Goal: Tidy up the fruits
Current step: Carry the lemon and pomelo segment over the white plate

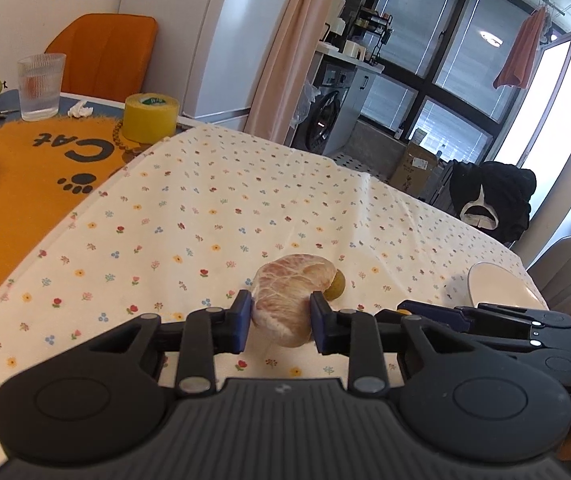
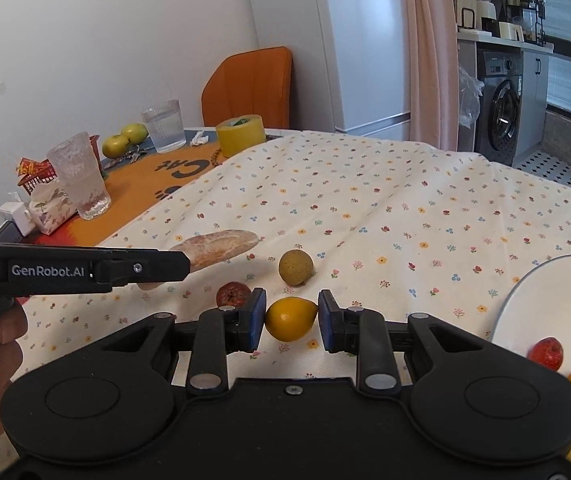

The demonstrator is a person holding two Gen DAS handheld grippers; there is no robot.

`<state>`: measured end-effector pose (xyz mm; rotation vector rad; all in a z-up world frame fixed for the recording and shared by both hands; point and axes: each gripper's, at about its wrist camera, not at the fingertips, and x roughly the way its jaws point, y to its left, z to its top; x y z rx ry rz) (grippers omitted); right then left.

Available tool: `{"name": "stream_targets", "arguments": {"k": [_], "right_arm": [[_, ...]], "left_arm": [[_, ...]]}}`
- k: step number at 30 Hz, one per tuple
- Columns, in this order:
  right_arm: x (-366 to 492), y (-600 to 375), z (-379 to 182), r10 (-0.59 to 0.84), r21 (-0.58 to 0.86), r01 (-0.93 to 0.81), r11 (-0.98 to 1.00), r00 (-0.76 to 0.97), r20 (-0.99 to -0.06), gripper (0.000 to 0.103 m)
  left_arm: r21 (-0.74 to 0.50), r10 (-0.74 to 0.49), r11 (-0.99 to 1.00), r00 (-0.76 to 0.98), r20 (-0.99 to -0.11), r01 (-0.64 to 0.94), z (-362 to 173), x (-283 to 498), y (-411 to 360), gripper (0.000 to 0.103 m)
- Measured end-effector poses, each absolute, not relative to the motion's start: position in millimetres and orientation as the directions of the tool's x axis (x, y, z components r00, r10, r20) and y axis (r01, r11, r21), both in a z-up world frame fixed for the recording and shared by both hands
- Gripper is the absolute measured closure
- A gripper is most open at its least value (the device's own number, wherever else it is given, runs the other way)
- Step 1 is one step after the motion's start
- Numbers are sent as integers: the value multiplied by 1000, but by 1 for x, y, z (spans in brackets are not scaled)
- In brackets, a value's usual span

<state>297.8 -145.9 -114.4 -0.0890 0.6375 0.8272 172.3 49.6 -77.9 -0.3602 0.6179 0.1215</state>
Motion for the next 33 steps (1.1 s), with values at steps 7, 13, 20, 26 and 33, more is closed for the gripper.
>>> {"name": "stream_targets", "arguments": {"k": [7,13,20,26,33], "right_arm": [[293,-162,-105,651,161,-694,702,533,-540,77],[292,-184,-98,634,159,-666,729,570,-523,77],[293,-215,-93,604,162,-621,767,612,-510,77],[296,-246,-91,570,163,-576,801,651,-501,77],[299,-278,-92,532,169,-524,835,690,-491,77]], "left_arm": [[-291,-2,937,828,-561,-194,-67,168,39,74],[-288,-27,945,839,-544,-157,-59,171,23,74],[-293,-70,950,848,-525,-103,-55,179,-4,74],[-296,-109,953,846,-523,-60,-56,188,-26,74],[-292,-147,956,838,-526,-16,-58,199,-49,74]]}}
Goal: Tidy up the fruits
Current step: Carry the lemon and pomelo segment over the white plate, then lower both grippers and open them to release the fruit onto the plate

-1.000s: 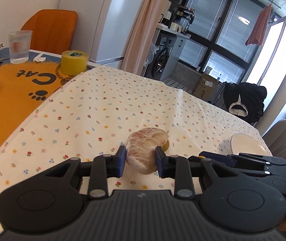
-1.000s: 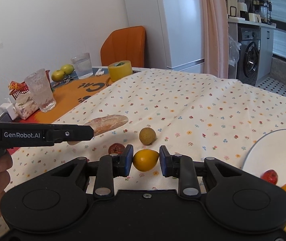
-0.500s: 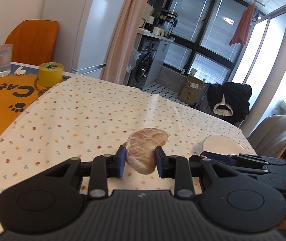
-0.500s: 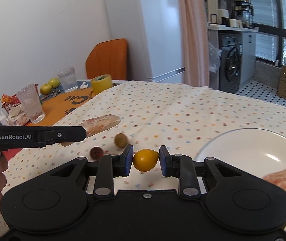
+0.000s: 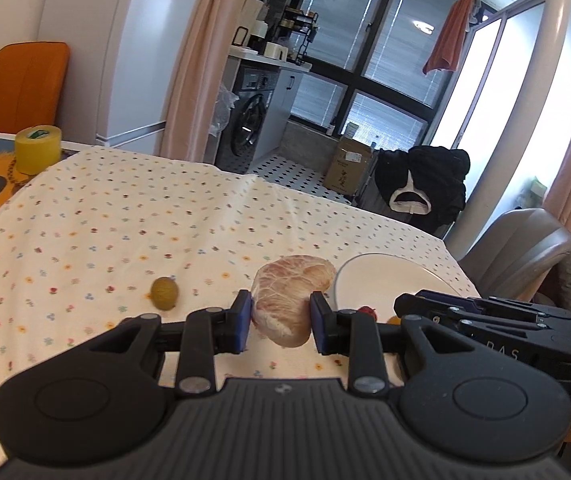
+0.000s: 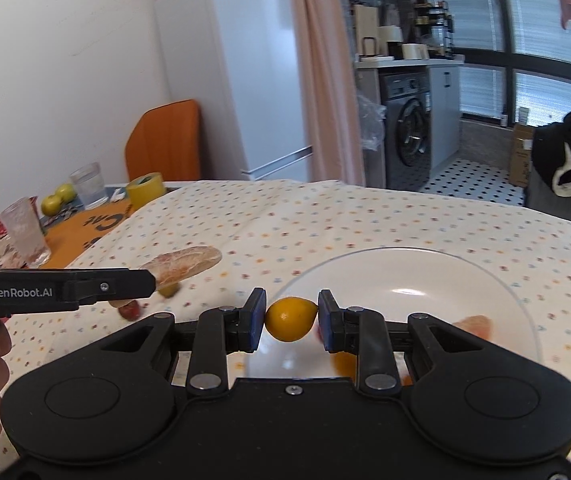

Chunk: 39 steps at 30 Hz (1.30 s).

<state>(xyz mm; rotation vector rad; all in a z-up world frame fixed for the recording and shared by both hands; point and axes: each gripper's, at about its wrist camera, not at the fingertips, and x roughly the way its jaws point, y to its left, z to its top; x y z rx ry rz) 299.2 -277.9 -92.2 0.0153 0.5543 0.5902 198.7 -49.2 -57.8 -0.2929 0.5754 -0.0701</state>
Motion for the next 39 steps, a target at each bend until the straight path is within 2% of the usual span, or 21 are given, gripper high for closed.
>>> {"name": "stream_targets", "arguments": {"k": [27,31,39], "right_arm": [[320,-362,-118,428,224,-364,904,747,-510,76],[324,-374,-122,422,263,-331,906,754,-504,65],[329,-387,-127,430,296,-319,901,755,-495,65]], "left_arm": [[-237,-228,965,794,-564,108,-67,247,-117,74],[-228,-239,965,784,-574,127,-70,257,-130,74],[-211,-249,966,768,-589,152,-74,273,-149,74]]}}
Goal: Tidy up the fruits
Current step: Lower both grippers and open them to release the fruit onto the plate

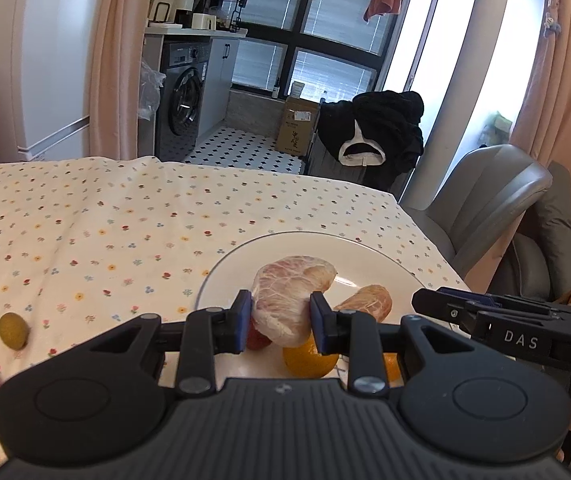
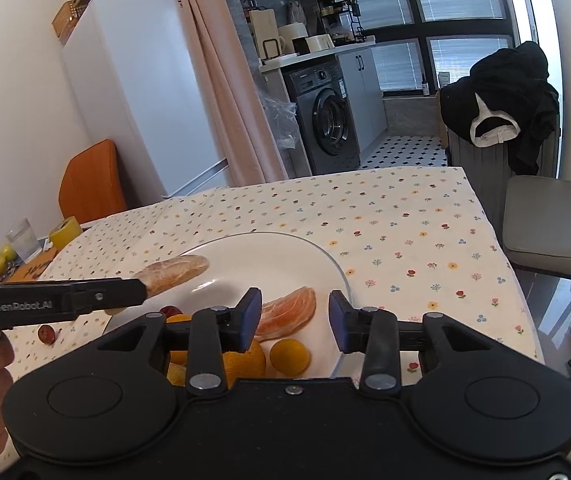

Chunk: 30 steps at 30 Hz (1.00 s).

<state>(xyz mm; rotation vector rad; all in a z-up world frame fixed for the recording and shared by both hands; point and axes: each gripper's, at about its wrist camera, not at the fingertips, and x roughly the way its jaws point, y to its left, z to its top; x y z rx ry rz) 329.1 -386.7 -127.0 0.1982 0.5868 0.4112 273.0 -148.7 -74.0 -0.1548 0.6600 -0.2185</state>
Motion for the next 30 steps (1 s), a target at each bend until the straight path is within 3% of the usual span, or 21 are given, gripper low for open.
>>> {"name": "stream_targets", "arguments": {"k": [15,30], "right_arm": [[331,-389,-128,452,306,-338,890,747,-488,65],[320,-375,-121,462,317,-344,884,748,-476,65]], "left_arm": [[-211,-265,962,769,-582,172,-85,295,-172,73],[-183,-174,980,795,-581,81,-68,272,-136,53]]}}
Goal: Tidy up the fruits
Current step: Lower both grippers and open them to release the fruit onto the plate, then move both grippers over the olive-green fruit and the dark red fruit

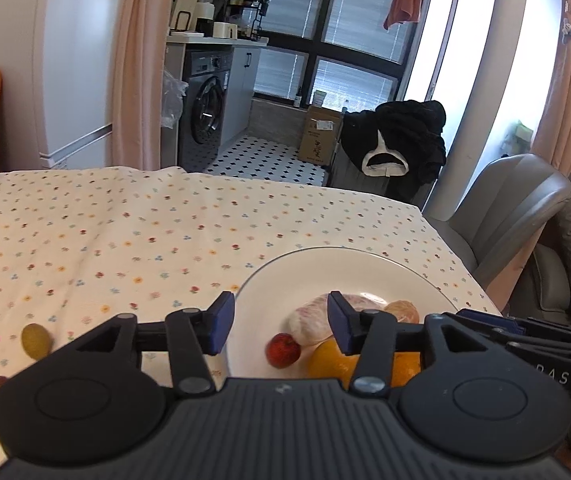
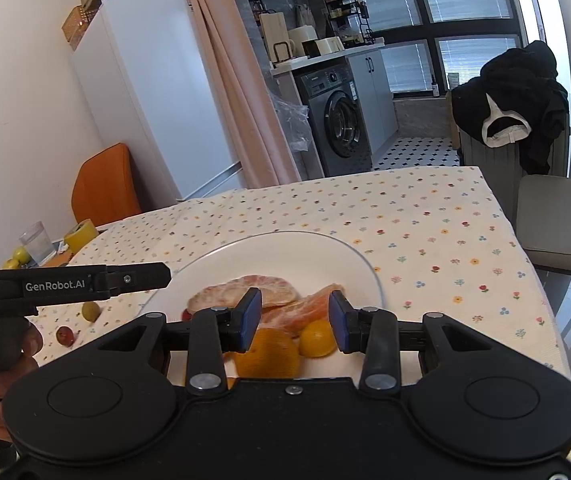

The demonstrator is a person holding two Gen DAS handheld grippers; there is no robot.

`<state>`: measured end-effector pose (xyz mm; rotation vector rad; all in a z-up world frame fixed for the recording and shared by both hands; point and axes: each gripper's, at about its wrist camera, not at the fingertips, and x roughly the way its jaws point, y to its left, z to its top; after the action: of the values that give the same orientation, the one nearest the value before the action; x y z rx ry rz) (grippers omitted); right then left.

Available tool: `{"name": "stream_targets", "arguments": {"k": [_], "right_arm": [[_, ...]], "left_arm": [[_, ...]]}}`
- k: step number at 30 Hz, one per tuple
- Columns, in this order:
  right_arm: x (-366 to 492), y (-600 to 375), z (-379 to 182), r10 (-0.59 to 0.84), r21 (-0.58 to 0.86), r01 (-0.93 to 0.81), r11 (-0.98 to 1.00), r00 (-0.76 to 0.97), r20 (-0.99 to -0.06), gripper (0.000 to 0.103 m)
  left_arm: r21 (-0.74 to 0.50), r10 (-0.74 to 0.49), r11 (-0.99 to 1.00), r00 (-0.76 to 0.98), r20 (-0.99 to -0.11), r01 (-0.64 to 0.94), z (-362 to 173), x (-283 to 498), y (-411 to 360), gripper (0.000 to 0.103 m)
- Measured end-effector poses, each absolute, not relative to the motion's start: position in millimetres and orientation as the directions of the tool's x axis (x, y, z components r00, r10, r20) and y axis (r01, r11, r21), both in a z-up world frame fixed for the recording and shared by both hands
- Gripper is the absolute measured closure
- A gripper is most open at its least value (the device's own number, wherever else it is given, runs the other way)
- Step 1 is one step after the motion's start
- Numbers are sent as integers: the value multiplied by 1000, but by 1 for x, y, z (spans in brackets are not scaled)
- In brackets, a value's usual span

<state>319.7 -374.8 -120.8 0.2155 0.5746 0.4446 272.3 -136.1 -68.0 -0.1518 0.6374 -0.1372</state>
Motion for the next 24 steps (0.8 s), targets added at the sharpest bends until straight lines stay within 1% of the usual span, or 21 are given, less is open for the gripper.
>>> {"name": "stream_targets", "arguments": {"k": [2,5,7,12,16,19,24], "right_arm": [[317,-371,-119,466,318,-349,882,748,-472,65],[312,-365,-117,471,317,-356,879,747,-468,64],[310,-362,-118,475,323,-357,877,746,-466,62],[305,-354,-119,487,337,-361,869,741,-462,60],[300,-347,-117,494,336,-371,866,740,-456,54],[296,-339,-113,494,330,-376,866,746,-446,49],[290,-326,-111,499,334,-381,862,751,-433,45]], "left_arm": [[-186,-170,980,796,-581,73,-66,267,-131,52],[-189,-161,980,801,-577,60,-64,259,-122,46],[-180,-144,983,804,-576,47,-62,254,-117,38],[-156,-123,987,805,-580,39,-60,244,-104,33],[-157,-101,988,811,-576,12,-58,235,-91,24],[-147,-76,989,811,-580,-12,-57,228,-83,21],[-138,-43,989,814,-579,-46,-53,215,-68,19]]}}
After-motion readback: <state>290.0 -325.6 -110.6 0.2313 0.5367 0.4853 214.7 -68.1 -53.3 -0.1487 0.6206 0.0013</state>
